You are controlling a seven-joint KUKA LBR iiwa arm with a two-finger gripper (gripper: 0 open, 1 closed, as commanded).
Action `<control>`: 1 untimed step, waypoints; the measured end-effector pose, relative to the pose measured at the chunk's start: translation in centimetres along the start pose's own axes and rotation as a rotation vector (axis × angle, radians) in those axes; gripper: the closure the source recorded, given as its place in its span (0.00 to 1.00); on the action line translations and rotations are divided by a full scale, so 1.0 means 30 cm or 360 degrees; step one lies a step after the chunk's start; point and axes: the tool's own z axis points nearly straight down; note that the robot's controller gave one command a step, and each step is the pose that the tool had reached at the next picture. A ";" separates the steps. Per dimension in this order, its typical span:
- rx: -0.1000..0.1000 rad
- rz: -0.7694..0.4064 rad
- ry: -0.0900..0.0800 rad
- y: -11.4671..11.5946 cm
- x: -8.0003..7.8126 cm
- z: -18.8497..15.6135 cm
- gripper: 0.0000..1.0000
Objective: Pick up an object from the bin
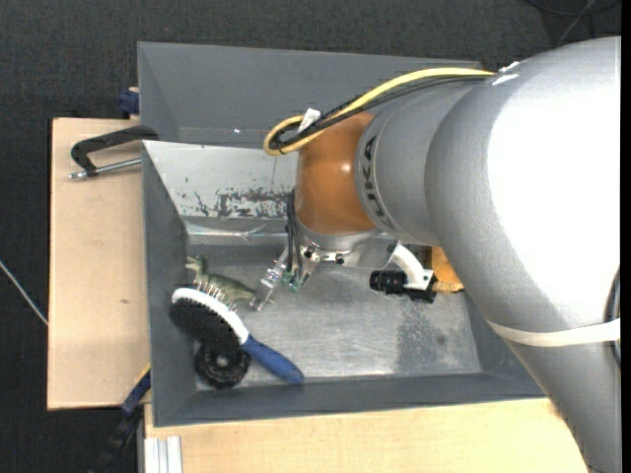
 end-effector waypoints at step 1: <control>0.0004 0.0428 -0.0009 0.066 0.202 0.000 0.00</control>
Offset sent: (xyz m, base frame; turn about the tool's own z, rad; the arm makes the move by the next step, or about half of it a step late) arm -0.0393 0.0504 -0.0037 0.2727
